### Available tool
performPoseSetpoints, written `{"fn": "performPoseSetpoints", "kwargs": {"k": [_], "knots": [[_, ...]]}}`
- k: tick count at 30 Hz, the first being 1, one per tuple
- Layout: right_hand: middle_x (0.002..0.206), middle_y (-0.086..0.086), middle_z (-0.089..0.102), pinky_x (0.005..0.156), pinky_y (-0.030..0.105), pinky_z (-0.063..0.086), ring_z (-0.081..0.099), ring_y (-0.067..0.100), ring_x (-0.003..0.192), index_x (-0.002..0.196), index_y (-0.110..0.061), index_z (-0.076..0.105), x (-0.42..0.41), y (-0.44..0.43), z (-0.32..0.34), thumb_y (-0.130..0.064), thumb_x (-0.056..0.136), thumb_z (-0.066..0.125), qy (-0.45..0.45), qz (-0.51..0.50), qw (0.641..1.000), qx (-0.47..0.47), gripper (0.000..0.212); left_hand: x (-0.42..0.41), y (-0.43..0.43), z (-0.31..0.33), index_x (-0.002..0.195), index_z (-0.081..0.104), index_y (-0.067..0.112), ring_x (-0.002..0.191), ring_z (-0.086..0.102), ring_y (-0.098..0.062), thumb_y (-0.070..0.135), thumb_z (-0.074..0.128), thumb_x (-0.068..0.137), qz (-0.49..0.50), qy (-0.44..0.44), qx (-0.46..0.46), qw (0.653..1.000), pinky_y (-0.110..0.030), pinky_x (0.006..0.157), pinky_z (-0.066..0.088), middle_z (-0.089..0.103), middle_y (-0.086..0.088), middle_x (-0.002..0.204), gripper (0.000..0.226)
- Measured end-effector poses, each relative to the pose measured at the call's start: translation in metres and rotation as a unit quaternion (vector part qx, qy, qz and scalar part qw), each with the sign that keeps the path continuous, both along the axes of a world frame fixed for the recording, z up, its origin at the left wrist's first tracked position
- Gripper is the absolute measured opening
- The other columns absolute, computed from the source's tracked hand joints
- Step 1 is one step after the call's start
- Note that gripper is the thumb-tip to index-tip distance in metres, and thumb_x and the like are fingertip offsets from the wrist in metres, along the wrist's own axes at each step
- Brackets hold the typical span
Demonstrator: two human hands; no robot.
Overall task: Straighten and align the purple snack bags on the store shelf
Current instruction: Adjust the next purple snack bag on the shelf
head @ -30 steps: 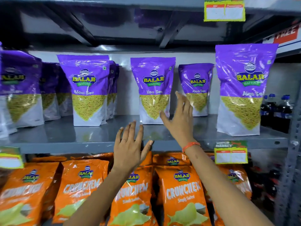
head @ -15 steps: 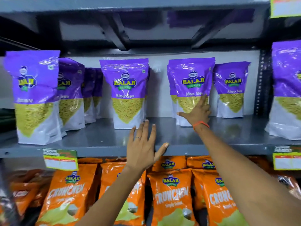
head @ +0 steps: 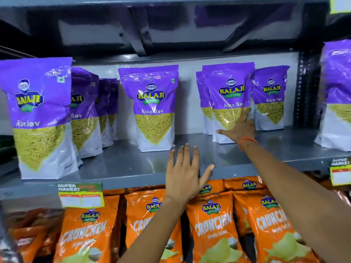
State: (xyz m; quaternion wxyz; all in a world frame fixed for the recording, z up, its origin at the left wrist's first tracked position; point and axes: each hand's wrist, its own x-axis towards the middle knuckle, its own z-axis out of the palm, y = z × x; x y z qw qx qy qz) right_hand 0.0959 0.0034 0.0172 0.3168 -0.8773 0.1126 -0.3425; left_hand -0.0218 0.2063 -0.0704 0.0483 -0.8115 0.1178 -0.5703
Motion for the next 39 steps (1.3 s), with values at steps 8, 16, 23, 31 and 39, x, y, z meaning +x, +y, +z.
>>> {"fn": "performPoseSetpoints", "kwargs": {"k": [8,16,23,31,39], "knots": [[0.149,0.03,0.026,0.106,0.05,0.038,0.037,0.044,0.132,0.149,-0.003,-0.013,-0.012,-0.004,-0.001,-0.052,0.062,0.082,0.011,0.02,1.0,-0.004,0.138,-0.004,-0.001,0.001,0.118,0.065,0.007,0.109,0.061,-0.031,0.056,0.038,0.091,-0.006,0.02,-0.004,1.0,-0.044,0.096,0.047,0.066,-0.017,0.119,0.062],[0.144,0.032,0.032,0.102,0.049,0.043,0.045,0.045,0.127,0.15,-0.007,-0.013,-0.048,-0.021,-0.005,-0.059,0.056,0.082,0.0,0.044,0.999,-0.016,0.143,-0.001,-0.001,0.0,0.119,0.064,0.006,0.106,0.062,-0.032,0.057,0.037,0.091,-0.005,0.021,-0.011,1.0,-0.042,0.09,0.047,0.067,-0.016,0.117,0.063],[0.145,0.028,0.033,0.101,0.051,0.043,0.044,0.044,0.127,0.151,-0.011,-0.009,-0.088,-0.033,-0.014,-0.068,0.055,0.077,-0.014,0.024,0.999,-0.032,0.141,-0.002,-0.002,0.0,0.118,0.064,0.005,0.103,0.063,-0.031,0.056,0.035,0.092,-0.008,0.037,-0.016,0.999,-0.041,0.084,0.047,0.069,-0.016,0.113,0.064],[0.139,0.027,0.037,0.099,0.053,0.043,0.046,0.045,0.124,0.151,-0.012,-0.006,-0.115,-0.038,-0.02,-0.071,0.054,0.074,-0.027,0.001,0.999,-0.035,0.139,-0.007,-0.003,0.003,0.115,0.065,0.004,0.097,0.065,-0.032,0.056,0.034,0.092,-0.006,0.077,-0.021,0.997,-0.04,0.08,0.048,0.071,-0.016,0.105,0.065],[0.135,0.025,0.042,0.096,0.051,0.046,0.048,0.043,0.122,0.151,-0.015,-0.004,-0.127,-0.04,-0.024,-0.072,0.054,0.073,-0.043,0.002,0.999,-0.028,0.137,-0.009,-0.002,0.004,0.109,0.067,0.004,0.094,0.065,-0.032,0.056,0.034,0.092,-0.003,0.092,-0.02,0.996,-0.04,0.078,0.048,0.071,-0.016,0.103,0.064]]}}
